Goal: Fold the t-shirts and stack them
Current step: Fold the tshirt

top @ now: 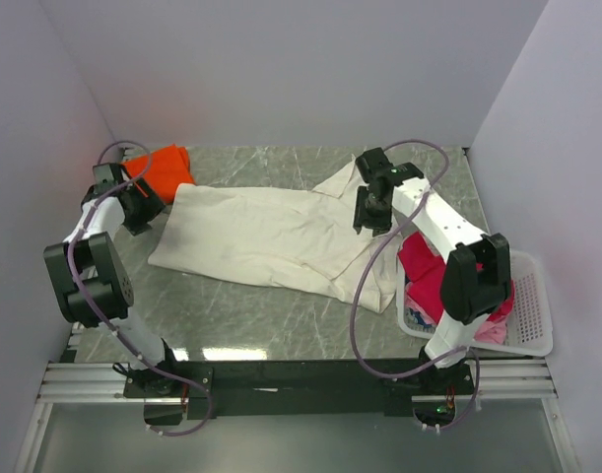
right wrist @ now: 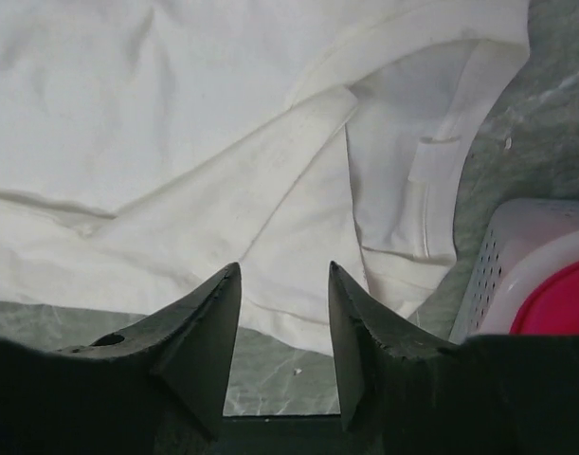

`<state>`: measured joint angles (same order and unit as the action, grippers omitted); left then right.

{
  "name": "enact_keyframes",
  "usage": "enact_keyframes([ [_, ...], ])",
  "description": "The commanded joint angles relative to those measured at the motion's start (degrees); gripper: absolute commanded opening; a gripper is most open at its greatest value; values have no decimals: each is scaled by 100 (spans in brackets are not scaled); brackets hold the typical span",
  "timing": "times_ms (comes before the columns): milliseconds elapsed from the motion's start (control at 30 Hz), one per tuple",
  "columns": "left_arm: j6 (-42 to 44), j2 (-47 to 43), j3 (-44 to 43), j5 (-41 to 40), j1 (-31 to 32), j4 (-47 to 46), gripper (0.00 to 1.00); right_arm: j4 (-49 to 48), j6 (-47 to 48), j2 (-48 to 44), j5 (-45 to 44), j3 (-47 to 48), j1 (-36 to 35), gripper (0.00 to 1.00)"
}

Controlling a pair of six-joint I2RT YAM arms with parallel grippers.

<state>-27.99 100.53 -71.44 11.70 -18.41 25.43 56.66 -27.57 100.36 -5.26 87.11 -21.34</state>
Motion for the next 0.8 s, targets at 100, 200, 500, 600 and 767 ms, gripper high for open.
enact_keyframes([
  [100, -84, -1175, 858, -861, 145, 14, 72, -181, -169, -1069, 253, -1001, -177, 49],
  [200, -58, -1693, 1438, -1065, 75, 67, 71, -348, -336, -1430, 367, -1634, -370, 49],
  [500, -347, -1774, 2160, -679, -66, -239, 65, -621, -907, -1906, 420, -2514, -915, 49],
  [600, -444, -1660, 2231, -582, -66, -433, 61, -718, -1030, -1985, 455, -2734, -1003, 49],
  [767, -506, -1396, 2213, -616, -66, -636, 51, -744, -1127, -2125, 447, -2902, -1083, 49],
])
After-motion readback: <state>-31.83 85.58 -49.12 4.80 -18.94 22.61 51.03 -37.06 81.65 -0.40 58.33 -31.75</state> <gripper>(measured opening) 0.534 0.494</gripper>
